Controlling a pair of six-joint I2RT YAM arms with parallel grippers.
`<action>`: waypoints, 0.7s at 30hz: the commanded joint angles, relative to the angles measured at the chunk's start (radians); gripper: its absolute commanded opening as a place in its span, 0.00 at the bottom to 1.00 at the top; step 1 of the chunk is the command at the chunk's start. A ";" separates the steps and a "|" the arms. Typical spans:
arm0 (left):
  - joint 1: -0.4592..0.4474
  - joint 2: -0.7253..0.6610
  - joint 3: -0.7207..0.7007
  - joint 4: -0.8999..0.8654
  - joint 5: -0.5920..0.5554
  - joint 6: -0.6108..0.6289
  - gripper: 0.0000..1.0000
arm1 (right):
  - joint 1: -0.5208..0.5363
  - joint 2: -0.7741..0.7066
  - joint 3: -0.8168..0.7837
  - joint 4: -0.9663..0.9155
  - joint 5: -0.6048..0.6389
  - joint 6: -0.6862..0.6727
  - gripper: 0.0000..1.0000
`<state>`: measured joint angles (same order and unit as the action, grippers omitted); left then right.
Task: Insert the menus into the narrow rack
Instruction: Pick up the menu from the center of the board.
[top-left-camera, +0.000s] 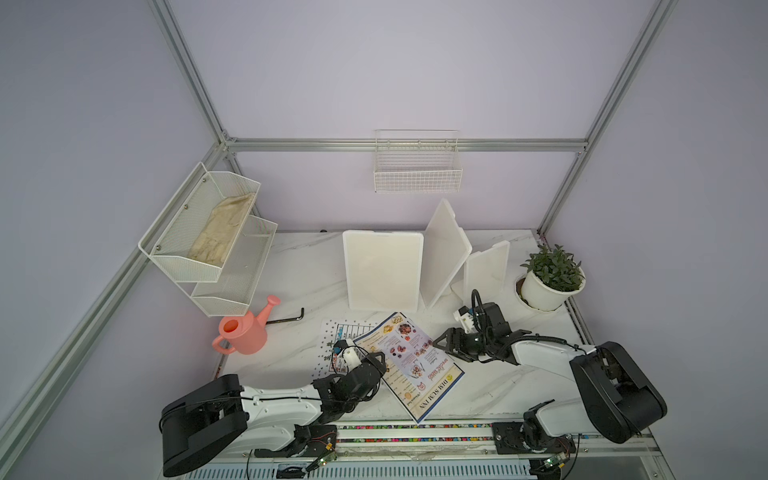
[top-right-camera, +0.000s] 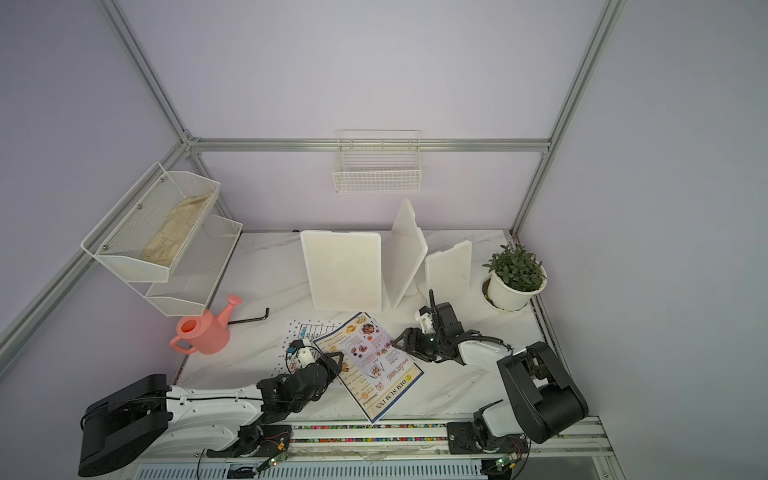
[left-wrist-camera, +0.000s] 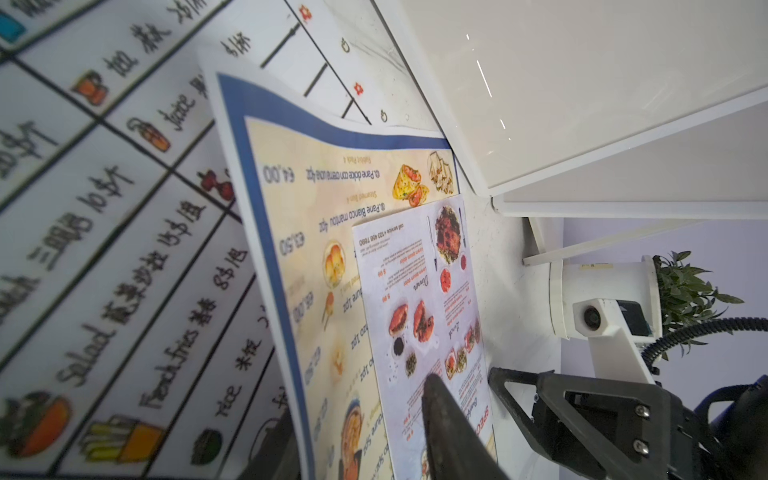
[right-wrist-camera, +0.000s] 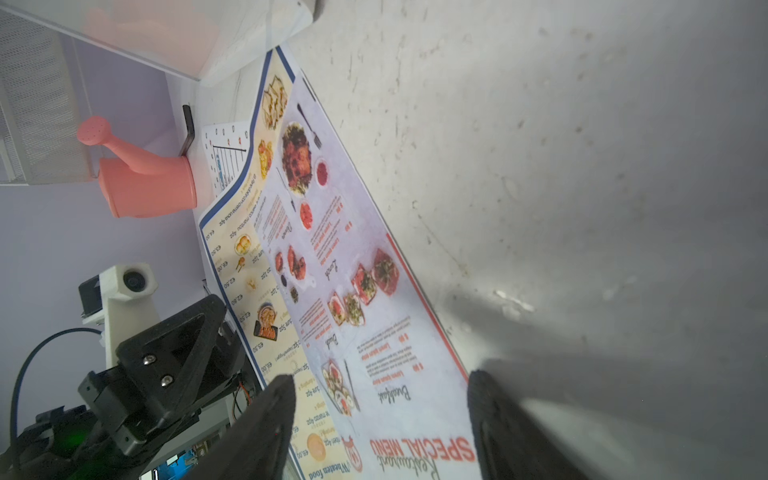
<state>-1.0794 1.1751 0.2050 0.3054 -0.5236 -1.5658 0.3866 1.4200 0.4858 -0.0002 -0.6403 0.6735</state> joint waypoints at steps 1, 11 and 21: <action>0.012 0.030 -0.003 0.082 0.015 0.040 0.38 | 0.011 0.026 -0.029 -0.038 0.002 0.015 0.70; 0.021 0.032 0.027 0.041 0.028 0.058 0.12 | 0.012 0.021 -0.014 -0.072 0.060 0.015 0.70; 0.024 -0.185 0.168 -0.330 -0.008 0.155 0.00 | 0.013 -0.110 0.078 -0.285 0.298 -0.009 0.72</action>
<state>-1.0603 1.0492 0.2745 0.1123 -0.5041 -1.4738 0.3958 1.3682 0.5209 -0.1215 -0.5144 0.6720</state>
